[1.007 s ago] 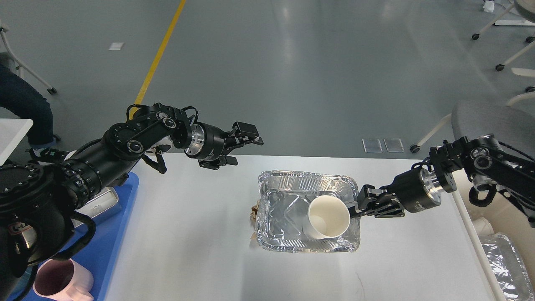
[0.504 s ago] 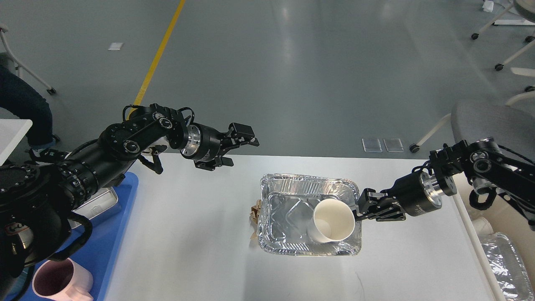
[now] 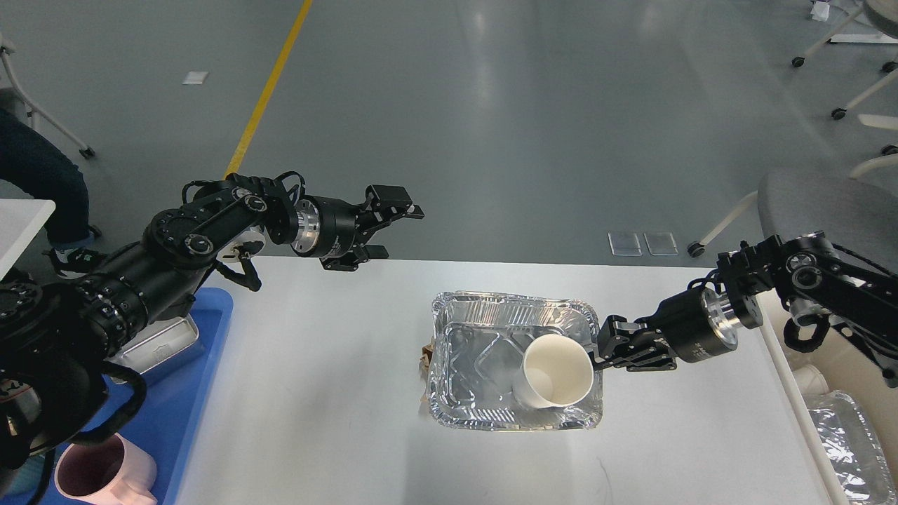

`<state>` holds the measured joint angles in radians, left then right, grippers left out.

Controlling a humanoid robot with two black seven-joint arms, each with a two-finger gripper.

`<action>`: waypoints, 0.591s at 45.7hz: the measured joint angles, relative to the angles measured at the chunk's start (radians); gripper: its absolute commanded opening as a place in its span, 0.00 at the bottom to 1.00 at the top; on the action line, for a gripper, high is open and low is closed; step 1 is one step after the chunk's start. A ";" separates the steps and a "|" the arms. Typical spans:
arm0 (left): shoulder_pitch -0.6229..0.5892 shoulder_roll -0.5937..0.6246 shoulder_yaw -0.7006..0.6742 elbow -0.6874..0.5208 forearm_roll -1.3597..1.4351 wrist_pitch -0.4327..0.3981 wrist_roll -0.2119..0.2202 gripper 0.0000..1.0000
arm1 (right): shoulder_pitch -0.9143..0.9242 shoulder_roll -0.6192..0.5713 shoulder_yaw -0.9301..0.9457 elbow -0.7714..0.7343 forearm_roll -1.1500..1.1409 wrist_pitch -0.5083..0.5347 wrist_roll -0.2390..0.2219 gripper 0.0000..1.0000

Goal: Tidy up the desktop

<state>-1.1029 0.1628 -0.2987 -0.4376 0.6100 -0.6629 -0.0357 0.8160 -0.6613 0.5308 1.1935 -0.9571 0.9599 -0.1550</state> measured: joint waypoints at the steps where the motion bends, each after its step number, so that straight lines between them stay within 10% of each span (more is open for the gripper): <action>1: 0.003 0.007 -0.006 0.000 0.000 0.000 -0.016 0.98 | 0.000 0.000 0.000 0.000 0.000 0.000 0.000 0.00; 12: 0.037 0.167 -0.036 -0.013 0.002 -0.006 -0.275 0.98 | 0.000 -0.005 0.000 0.000 -0.002 0.000 0.000 0.00; 27: 0.124 0.658 0.039 -0.220 0.011 -0.052 -0.296 0.98 | 0.000 0.000 0.012 -0.002 -0.006 0.000 0.000 0.00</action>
<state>-0.9789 0.8207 -0.2598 -0.6576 0.6211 -0.7146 -0.3319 0.8161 -0.6618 0.5432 1.1919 -0.9630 0.9599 -0.1548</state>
